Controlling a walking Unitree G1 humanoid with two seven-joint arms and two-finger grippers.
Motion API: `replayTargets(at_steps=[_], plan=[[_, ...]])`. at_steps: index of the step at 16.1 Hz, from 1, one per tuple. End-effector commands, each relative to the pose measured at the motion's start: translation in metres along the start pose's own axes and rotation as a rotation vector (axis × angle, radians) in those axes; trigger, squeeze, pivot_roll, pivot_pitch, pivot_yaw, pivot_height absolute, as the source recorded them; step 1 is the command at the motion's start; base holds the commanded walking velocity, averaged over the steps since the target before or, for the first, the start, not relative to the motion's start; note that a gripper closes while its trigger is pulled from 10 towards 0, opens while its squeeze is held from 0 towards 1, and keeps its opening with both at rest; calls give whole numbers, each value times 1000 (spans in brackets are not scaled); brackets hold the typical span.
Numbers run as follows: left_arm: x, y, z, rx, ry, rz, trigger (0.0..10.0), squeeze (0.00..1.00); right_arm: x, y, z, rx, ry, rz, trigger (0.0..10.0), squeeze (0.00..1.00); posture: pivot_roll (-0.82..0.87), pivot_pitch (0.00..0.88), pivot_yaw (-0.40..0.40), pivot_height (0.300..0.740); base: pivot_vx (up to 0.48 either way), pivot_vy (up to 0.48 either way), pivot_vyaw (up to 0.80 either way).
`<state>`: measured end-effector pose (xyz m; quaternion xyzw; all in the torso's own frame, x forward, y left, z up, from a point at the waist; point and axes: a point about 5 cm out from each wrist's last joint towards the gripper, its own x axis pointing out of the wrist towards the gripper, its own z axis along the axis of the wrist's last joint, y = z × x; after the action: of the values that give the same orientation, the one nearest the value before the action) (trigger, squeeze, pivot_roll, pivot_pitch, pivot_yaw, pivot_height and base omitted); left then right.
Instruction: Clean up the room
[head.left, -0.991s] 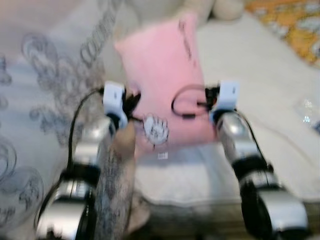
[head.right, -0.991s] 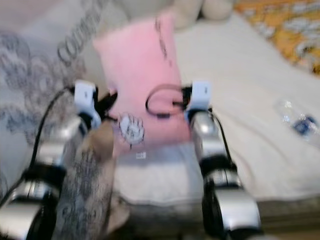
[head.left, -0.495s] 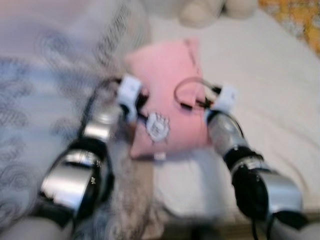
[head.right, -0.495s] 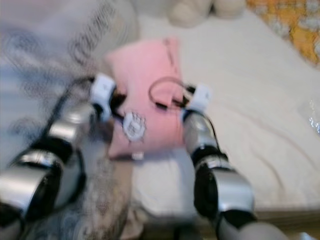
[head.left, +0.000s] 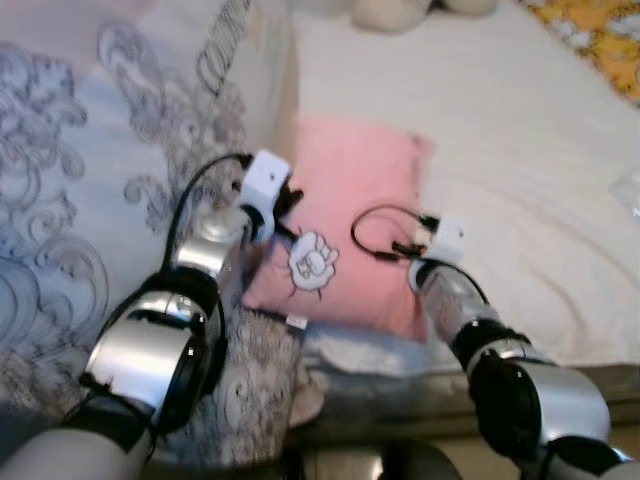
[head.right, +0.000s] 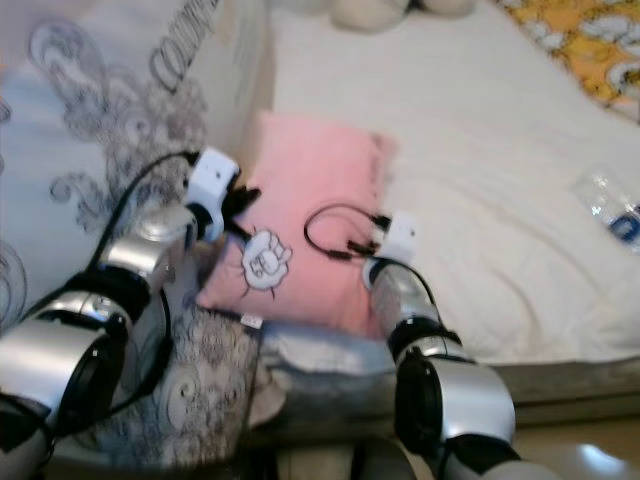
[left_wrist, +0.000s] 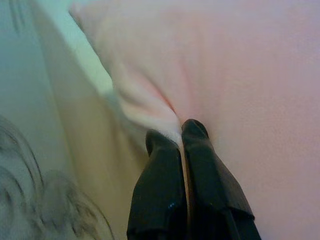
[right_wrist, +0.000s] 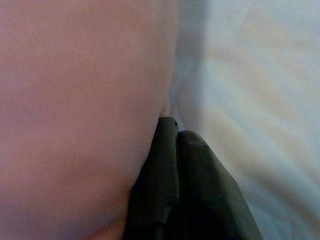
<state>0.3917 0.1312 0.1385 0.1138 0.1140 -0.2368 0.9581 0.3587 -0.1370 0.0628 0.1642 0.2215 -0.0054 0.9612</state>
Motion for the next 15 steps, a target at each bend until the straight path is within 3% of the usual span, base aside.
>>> replayTargets(at_steps=[1,7,10,12,15], plan=[[-4,9,-5,-23,13,52,10000,0,1,2,3,-36,1,11,10000,0,-19,180,122,740,0,0,0],[2,-4,-8,-106,-8,78,10000,0,2,-5,26,-151,-46,9,10000,0,-33,199,115,740,0,0,0],[1,2,-1,-109,-35,110,10000,0,3,3,44,-181,-103,32,10000,0,-40,194,110,740,0,0,0],[-2,12,8,-134,-86,185,10000,0,3,16,68,-216,-174,70,10000,0,-45,186,105,740,0,0,0],[-3,14,11,-148,-119,201,10000,0,3,23,84,-229,-209,103,10000,0,-43,181,98,740,0,0,0]])
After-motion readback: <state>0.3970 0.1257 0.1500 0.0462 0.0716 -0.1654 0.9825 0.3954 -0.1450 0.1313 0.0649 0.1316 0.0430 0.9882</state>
